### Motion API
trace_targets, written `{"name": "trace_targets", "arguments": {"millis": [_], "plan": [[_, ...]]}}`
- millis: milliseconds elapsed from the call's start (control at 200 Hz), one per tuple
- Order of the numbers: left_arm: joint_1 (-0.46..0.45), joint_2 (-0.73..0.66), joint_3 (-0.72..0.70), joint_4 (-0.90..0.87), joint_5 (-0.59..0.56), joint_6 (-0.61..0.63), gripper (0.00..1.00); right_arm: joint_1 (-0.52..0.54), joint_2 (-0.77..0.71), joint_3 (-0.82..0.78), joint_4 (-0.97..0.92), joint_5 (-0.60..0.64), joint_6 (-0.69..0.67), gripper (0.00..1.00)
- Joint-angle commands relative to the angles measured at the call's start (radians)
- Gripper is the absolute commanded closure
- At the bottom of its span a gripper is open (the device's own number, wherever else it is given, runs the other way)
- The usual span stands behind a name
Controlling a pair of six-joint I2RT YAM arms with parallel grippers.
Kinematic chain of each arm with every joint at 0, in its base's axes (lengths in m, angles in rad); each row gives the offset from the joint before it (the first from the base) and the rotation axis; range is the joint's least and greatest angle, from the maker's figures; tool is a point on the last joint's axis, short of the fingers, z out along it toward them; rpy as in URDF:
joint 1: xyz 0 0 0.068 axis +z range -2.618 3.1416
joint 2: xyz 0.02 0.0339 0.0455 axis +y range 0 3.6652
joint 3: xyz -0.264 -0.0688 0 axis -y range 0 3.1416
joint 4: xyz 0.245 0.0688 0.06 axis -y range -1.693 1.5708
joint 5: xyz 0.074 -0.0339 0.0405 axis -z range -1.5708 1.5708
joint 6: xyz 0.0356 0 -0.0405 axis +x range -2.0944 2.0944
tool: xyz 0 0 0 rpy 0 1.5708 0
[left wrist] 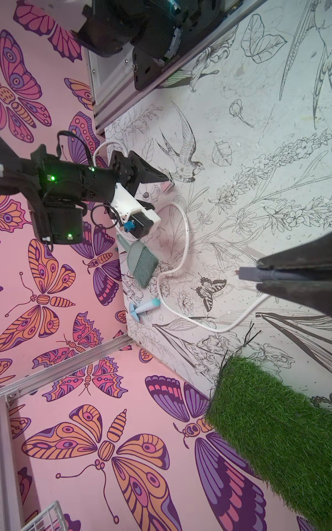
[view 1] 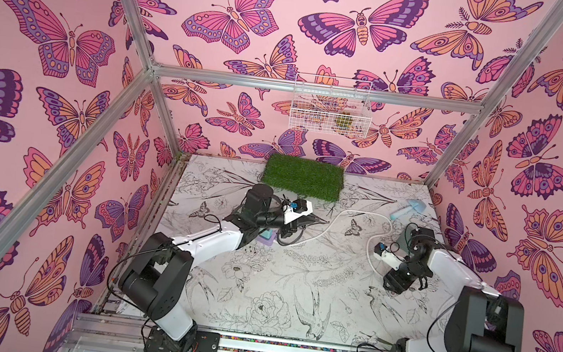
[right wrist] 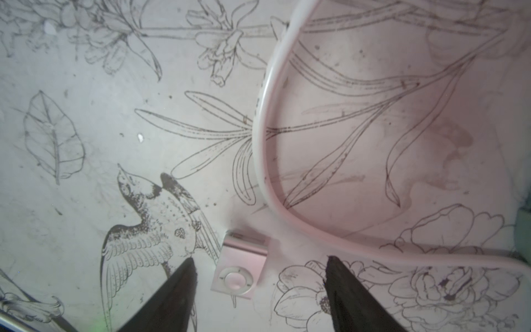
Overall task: Charge mp3
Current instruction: Adjust the mp3 player at the center of the board, then pick up the MP3 player from the center of the board.
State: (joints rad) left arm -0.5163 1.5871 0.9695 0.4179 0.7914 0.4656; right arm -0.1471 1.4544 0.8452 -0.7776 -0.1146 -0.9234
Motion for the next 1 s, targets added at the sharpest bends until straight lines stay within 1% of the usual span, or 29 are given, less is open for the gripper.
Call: {"name": "trace_targets", "arguments": {"millis": [0, 105, 250, 546, 616, 911, 991], "plan": [[0.009, -0.032, -0.018, -0.017, -0.004, 0.013, 1.00, -0.022, -0.063, -0.059, -0.054, -0.029, 0.013, 0.27], [0.009, -0.028, -0.015, -0.018, 0.002, 0.012, 1.00, -0.059, -0.098, -0.101, -0.037, -0.042, 0.035, 0.27], [0.009, -0.030, -0.012, -0.017, 0.005, 0.010, 1.00, -0.069, -0.068, -0.104, -0.021, -0.060, 0.062, 0.32], [0.009, -0.031, -0.018, -0.017, -0.006, 0.018, 1.00, -0.078, 0.008, -0.097, 0.003, -0.046, 0.080, 0.44], [0.009, -0.027, -0.018, -0.018, -0.004, 0.016, 1.00, -0.079, 0.016, -0.094, 0.014, -0.030, 0.086, 0.49], [0.011, -0.018, -0.012, -0.018, -0.004, 0.017, 1.00, -0.094, -0.009, -0.138, 0.047, -0.015, 0.083, 0.59], [0.010, -0.014, -0.011, -0.018, -0.003, 0.016, 1.00, -0.092, -0.009, -0.136, 0.047, -0.031, 0.081, 0.65]]}}
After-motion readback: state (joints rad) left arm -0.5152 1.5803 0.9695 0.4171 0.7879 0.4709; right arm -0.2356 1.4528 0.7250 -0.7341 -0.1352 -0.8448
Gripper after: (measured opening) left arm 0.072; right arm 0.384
